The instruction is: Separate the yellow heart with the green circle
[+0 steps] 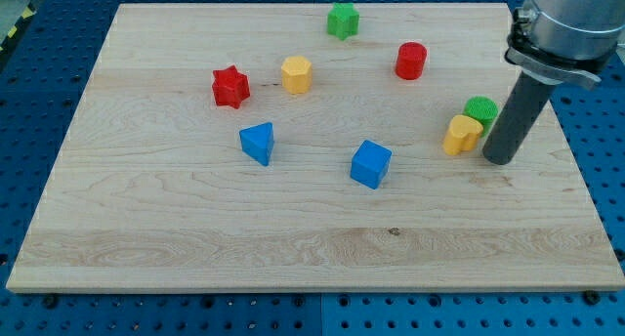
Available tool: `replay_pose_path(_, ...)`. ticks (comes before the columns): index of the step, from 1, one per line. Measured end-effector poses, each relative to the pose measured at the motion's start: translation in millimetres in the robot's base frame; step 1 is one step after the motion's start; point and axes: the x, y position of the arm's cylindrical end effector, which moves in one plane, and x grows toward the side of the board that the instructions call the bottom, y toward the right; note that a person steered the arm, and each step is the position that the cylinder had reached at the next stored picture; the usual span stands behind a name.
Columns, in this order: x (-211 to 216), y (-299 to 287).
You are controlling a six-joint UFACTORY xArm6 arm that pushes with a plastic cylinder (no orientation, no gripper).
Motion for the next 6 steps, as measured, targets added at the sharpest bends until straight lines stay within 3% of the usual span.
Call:
replay_pose_path(2,-16,8)
replay_pose_path(4,-21,-60)
replay_pose_path(6,-63,-76)
